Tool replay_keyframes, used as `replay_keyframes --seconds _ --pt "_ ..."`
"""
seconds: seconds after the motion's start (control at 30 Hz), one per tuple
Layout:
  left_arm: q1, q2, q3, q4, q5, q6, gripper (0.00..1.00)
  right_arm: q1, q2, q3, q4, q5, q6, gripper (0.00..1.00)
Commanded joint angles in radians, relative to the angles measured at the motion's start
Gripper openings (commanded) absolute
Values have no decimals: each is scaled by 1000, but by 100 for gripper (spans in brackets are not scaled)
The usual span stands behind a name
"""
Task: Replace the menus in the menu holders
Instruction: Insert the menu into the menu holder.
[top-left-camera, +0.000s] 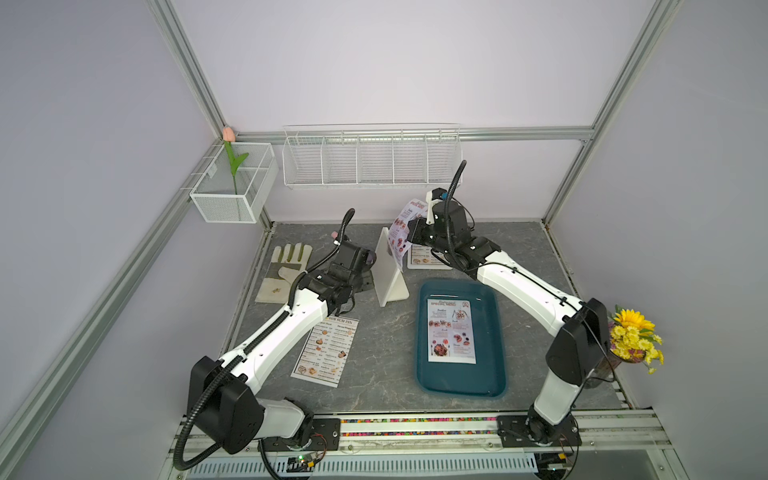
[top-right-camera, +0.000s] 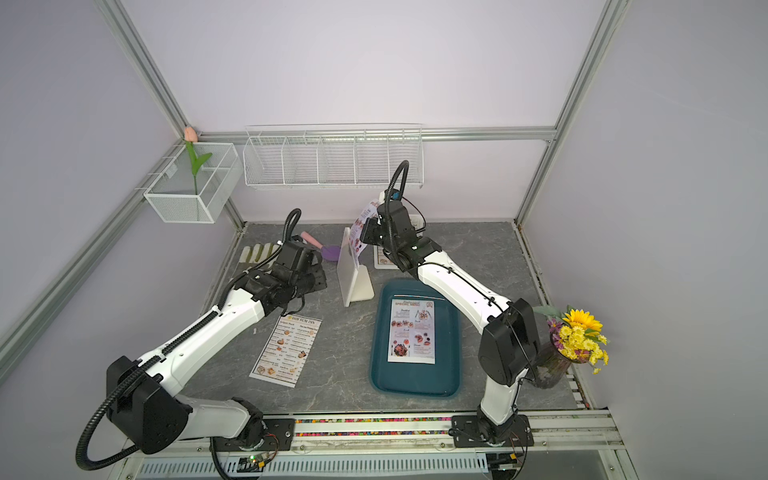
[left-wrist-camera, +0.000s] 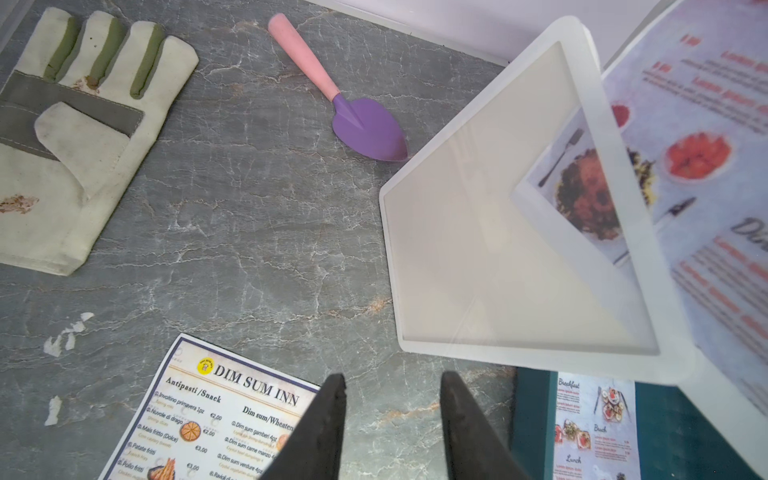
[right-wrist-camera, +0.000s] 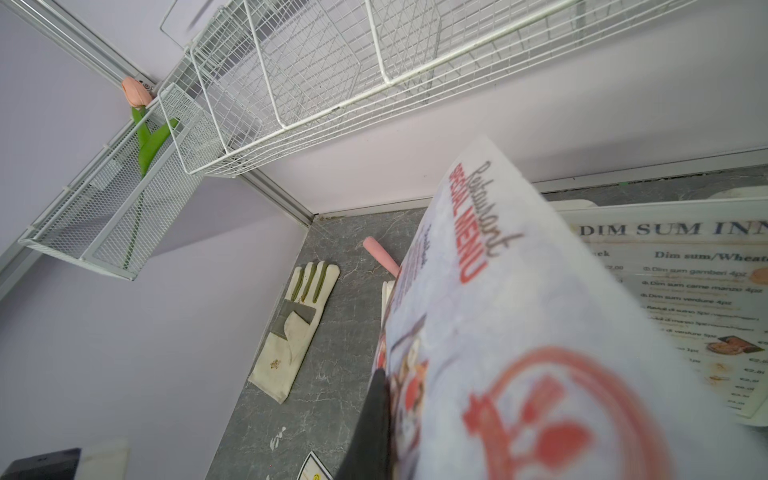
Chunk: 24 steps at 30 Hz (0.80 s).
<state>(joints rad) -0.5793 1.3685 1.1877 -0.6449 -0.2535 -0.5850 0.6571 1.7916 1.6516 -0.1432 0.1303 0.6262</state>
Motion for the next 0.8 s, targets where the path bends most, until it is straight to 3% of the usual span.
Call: replay_keyframes --seconds 0.0,0.47,0.77 --pt "-5 -17 41 -25 5 20 41 4 15 9 91 33 -39 7" --pt "-5 15 84 -31 8 37 41 14 59 -15 208 48 -68 7" --pt "-6 19 87 -19 -2 40 41 35 32 -74 286 124 -119 7"
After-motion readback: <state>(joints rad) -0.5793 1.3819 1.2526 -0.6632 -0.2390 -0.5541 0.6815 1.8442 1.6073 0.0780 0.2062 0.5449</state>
